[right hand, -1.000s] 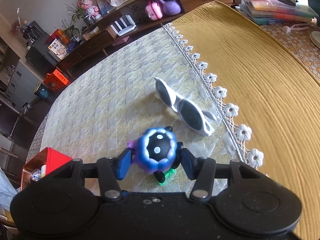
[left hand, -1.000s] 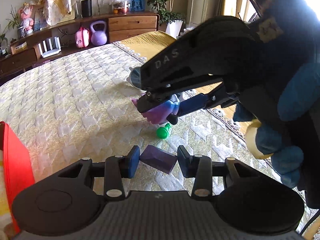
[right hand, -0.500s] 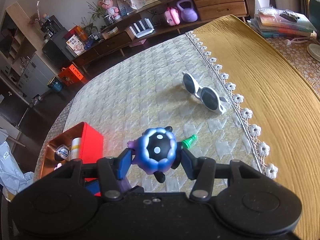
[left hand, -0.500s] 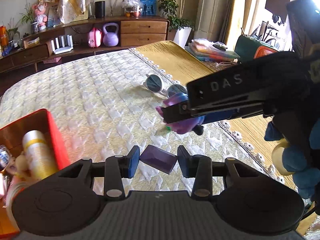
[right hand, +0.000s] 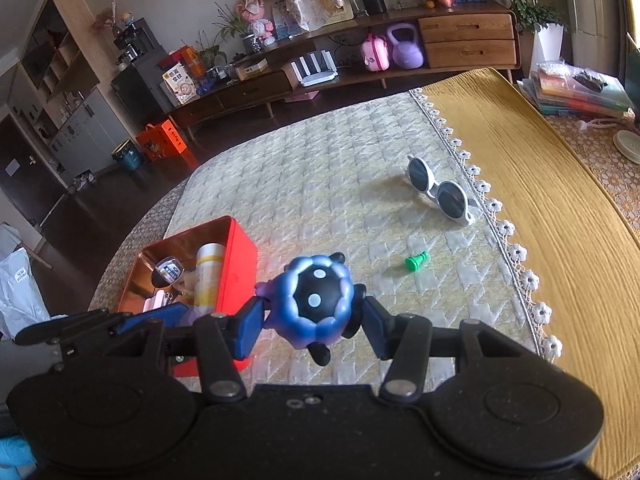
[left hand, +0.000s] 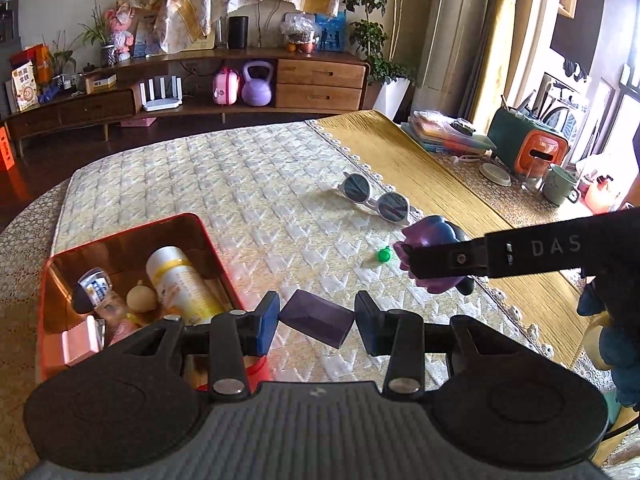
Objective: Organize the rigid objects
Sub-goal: 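Carry the blue-purple toy and purple block over the red tin, then lower the toy and block into the tin and open both tools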
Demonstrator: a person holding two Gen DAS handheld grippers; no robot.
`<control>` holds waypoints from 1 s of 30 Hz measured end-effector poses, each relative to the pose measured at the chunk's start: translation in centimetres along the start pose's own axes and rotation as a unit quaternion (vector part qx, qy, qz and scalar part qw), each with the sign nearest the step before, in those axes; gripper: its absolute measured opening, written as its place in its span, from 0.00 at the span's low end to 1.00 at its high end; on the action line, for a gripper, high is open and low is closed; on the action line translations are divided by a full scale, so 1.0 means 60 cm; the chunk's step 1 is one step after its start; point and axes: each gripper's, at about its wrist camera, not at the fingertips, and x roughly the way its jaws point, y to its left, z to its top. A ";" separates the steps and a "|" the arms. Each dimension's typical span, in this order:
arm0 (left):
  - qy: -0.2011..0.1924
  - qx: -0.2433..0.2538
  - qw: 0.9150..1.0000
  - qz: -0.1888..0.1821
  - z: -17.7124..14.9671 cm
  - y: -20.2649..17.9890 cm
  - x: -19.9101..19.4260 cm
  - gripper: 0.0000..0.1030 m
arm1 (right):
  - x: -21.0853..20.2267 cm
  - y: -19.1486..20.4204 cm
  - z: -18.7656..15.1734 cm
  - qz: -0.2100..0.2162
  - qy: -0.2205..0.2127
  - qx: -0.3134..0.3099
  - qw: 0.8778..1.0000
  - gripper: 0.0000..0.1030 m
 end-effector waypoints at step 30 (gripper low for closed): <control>0.003 -0.077 0.991 0.105 0.032 0.294 -0.008 0.39 | 0.120 0.231 -0.015 0.004 0.013 -0.175 0.985 0.51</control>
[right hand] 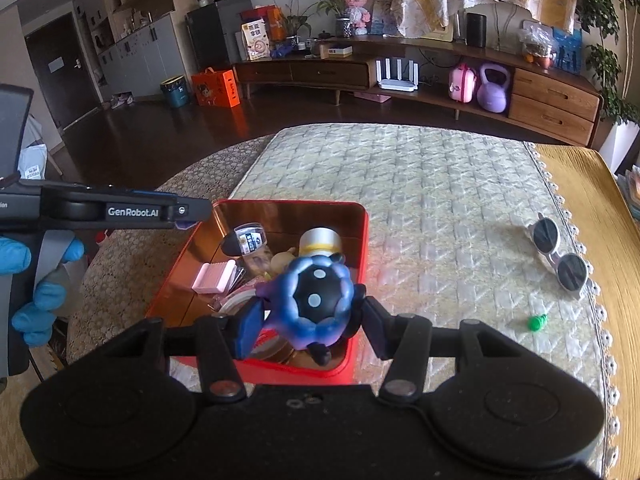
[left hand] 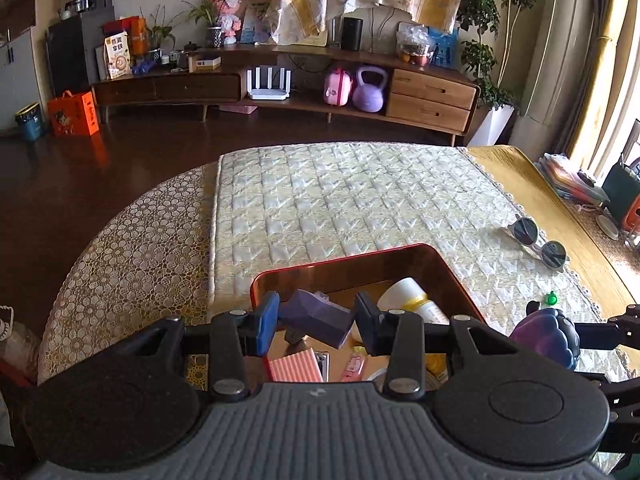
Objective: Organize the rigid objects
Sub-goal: 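Lower the toy and block into the tin and open both tools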
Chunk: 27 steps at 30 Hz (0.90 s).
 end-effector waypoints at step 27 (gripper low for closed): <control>0.069 0.009 0.997 -0.019 -0.028 -0.007 0.123 0.39 | 0.138 0.076 0.007 -0.016 0.015 -0.131 0.991 0.51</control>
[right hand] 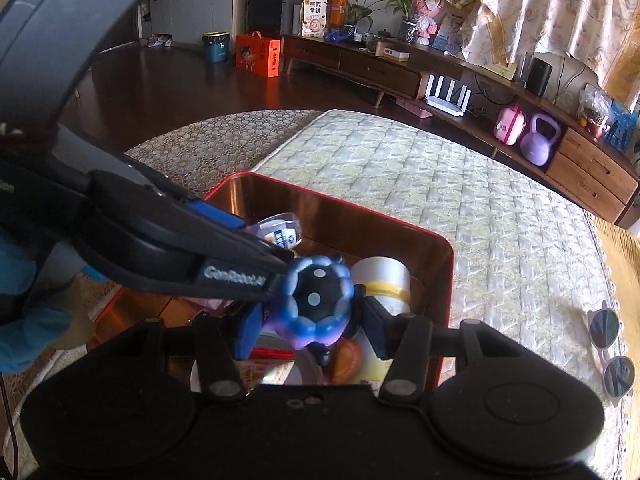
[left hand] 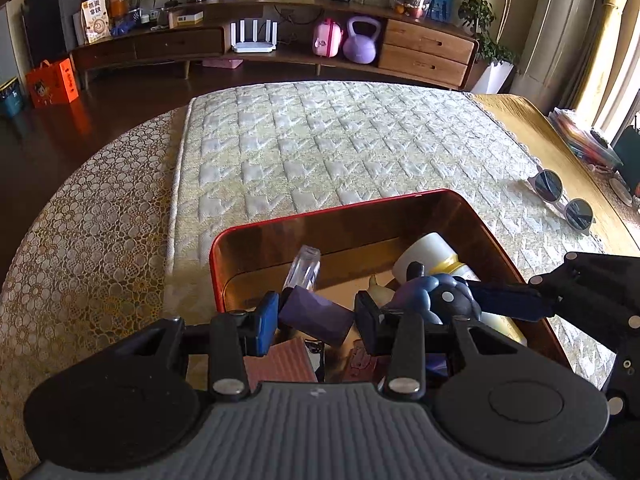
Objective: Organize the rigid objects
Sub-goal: 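Lower the toy and block into the tin and open both tools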
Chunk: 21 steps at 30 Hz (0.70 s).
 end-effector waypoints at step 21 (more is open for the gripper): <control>0.014 0.008 1.000 0.002 -0.016 -0.017 -0.008 0.40 | -0.067 0.001 -0.014 0.016 0.010 0.035 0.999 0.63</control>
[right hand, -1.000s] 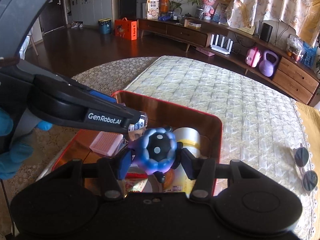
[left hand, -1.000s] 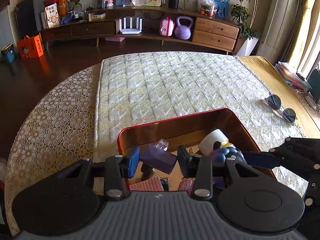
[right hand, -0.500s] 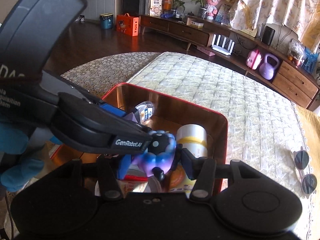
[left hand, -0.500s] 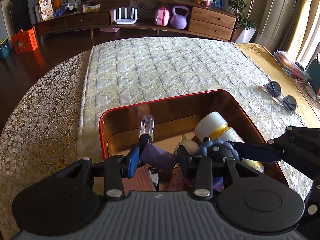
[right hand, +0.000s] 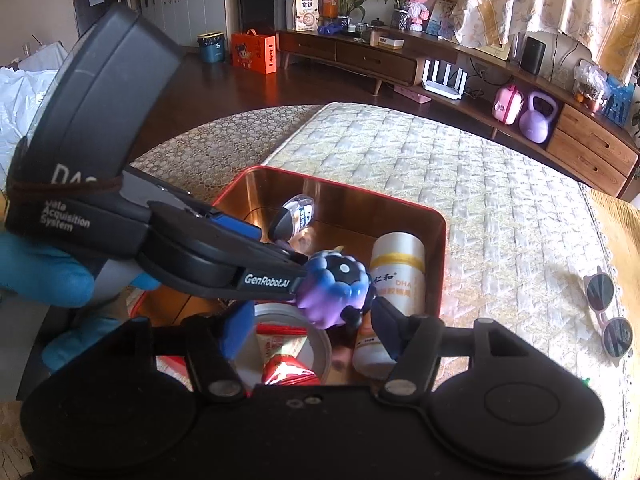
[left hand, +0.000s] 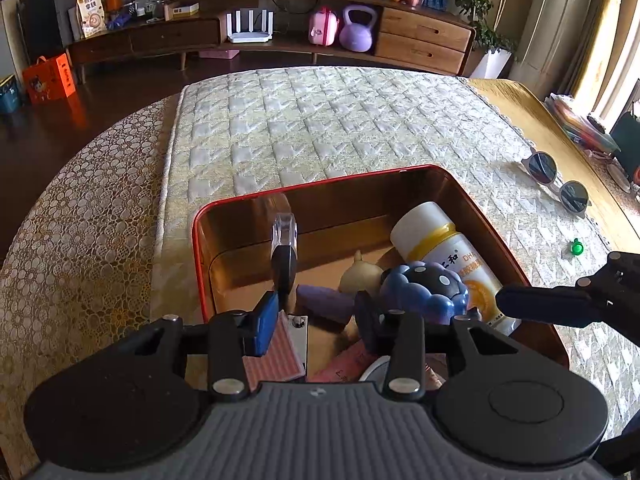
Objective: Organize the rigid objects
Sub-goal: 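Lower the toy and block into the tin and open both tools, then withdraw both tools toward the white sunglasses and green peg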
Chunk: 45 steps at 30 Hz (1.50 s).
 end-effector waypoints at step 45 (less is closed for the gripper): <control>-0.076 0.042 0.996 -0.021 -0.041 -0.139 -0.142 0.80 | -0.210 -0.146 -0.126 -0.037 -0.099 0.087 0.991 1.00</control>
